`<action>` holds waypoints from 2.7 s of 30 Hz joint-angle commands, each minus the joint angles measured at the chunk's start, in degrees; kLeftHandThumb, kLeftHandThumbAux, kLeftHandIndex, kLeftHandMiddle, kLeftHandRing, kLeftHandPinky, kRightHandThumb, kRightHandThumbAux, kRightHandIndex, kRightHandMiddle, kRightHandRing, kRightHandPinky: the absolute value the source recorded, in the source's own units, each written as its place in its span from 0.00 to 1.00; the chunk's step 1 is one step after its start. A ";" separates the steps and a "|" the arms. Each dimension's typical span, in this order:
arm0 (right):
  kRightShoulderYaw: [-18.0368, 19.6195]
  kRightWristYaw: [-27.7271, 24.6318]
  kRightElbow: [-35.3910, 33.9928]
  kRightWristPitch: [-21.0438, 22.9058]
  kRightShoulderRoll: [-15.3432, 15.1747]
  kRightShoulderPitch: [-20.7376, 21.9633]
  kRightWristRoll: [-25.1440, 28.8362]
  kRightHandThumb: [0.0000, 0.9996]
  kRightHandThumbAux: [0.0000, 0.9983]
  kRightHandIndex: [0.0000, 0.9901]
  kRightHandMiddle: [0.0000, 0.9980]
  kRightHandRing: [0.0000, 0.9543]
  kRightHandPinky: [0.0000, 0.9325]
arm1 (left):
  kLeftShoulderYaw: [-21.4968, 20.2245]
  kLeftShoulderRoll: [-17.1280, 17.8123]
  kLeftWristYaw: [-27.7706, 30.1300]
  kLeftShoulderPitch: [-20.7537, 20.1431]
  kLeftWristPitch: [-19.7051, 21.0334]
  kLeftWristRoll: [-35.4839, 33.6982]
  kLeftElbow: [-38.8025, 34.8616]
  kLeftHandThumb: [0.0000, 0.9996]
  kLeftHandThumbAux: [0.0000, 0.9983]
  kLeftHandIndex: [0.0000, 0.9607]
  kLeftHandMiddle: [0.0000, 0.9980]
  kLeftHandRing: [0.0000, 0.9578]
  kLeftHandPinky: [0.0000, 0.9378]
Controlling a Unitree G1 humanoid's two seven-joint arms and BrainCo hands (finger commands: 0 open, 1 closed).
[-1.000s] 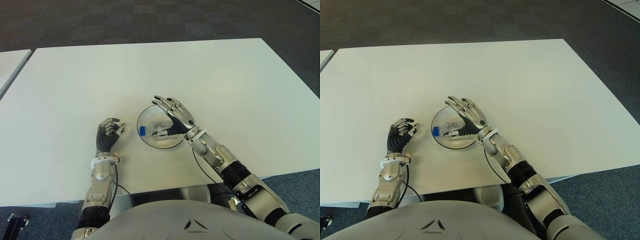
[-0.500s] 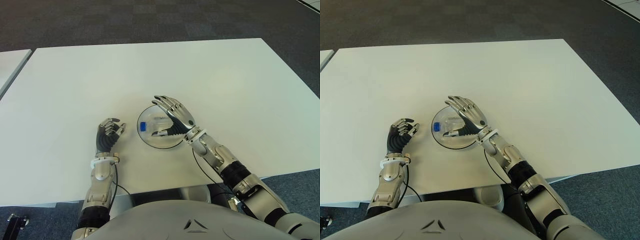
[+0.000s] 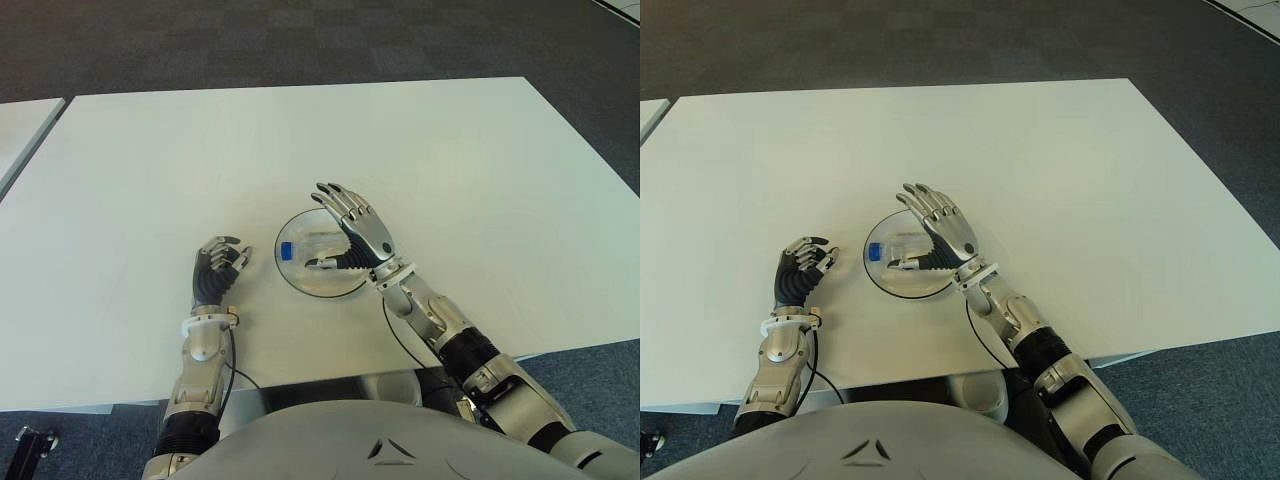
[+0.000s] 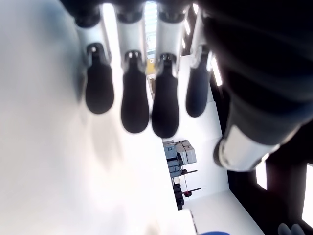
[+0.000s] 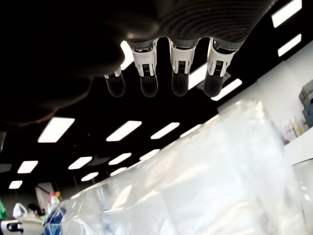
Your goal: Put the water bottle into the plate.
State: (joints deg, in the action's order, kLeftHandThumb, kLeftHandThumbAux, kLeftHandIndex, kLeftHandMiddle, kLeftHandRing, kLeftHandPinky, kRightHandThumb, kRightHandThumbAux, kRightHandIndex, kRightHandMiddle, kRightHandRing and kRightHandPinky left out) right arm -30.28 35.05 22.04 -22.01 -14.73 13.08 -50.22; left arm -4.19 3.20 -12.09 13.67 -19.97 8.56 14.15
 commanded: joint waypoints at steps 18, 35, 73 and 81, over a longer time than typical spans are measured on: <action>14.35 7.16 3.66 -15.63 7.45 -6.53 20.35 0.09 0.77 0.00 0.00 0.00 0.06 | -0.20 -0.32 -0.28 0.59 2.91 -0.07 0.80 0.70 0.72 0.45 0.65 0.66 0.67; 22.79 -0.08 10.22 -21.24 14.33 -6.98 35.79 0.53 0.81 0.37 0.23 0.20 0.23 | -0.17 -0.16 -0.38 0.30 1.84 0.45 1.87 0.71 0.72 0.45 0.64 0.66 0.66; 30.08 -18.75 -0.74 -5.85 18.62 -14.24 45.36 0.70 0.74 0.42 0.49 0.49 0.49 | -0.27 -0.39 -0.40 0.63 1.07 0.25 1.57 0.70 0.72 0.45 0.64 0.66 0.65; 30.39 -19.99 -1.44 -4.62 19.25 -14.93 46.33 0.70 0.74 0.42 0.50 0.50 0.51 | -0.05 -0.23 -0.25 0.79 1.08 0.45 1.33 0.70 0.72 0.45 0.63 0.66 0.65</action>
State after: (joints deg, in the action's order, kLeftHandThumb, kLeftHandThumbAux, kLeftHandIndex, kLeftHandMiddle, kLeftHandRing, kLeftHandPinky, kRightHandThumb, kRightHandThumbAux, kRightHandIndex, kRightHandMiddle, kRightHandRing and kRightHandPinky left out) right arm -0.27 15.60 20.62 -27.85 3.36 -0.98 -5.08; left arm -4.21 2.99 -12.10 13.40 -20.37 8.62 14.64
